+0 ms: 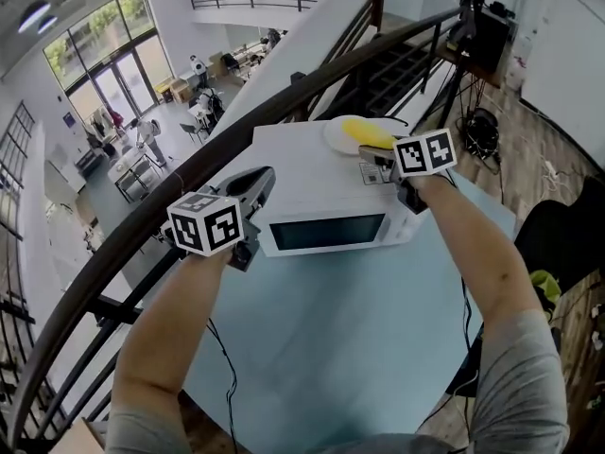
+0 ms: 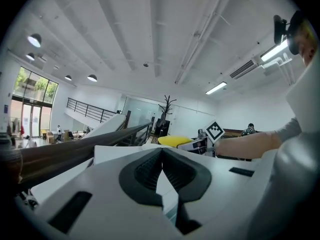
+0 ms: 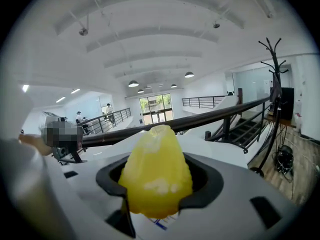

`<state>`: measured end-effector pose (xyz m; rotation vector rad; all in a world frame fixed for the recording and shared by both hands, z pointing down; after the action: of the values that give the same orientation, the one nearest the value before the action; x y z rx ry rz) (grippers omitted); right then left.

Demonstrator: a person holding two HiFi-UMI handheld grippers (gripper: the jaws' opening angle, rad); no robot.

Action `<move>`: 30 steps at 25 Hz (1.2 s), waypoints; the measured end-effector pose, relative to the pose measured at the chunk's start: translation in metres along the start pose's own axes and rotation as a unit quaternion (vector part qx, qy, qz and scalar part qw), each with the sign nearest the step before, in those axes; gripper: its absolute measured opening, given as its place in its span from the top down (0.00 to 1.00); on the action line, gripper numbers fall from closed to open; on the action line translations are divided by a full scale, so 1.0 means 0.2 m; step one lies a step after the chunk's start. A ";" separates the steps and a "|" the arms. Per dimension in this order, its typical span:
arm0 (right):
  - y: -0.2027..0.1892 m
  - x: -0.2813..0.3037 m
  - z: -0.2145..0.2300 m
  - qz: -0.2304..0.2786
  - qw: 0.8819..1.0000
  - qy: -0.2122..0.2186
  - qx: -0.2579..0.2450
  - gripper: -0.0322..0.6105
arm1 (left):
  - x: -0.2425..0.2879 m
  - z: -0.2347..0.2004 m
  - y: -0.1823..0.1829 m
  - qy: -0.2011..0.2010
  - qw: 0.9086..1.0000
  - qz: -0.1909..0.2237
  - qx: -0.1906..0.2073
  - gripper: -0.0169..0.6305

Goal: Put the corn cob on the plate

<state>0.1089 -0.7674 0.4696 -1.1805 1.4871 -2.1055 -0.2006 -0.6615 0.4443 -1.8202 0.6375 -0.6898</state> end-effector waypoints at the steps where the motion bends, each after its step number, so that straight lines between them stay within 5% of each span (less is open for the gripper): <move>1: 0.01 0.03 0.02 -0.007 1.000 -0.006 -0.002 0.55 | 0.03 -0.03 0.02 0.003 1.000 -0.001 -0.004 0.95; 6: 0.08 0.15 0.13 -0.032 0.999 -0.031 -0.017 0.55 | 0.19 -0.12 0.05 0.010 1.000 -0.003 -0.021 0.95; 13: 0.10 0.28 0.18 -0.064 0.996 -0.045 -0.038 0.55 | 0.31 -0.12 0.07 0.010 1.000 -0.017 0.009 0.95; 30: 0.10 0.43 0.18 -0.084 0.993 -0.057 -0.059 0.55 | 0.34 -0.06 0.08 -0.017 0.999 -0.025 0.020 0.95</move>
<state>0.0782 -0.8545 0.4940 -1.4909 1.5257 -2.0373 -0.1629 -0.7214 0.4437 -1.8128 0.5532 -0.6980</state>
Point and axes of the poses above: the fingertips, and each gripper's own axes: x forward along the fingers, z to its right, y out of its top, the point moved 8 cm from there along -x, backward along the fingers, and after that the axes turned 3 degrees about -x, right-handed, at the moved point
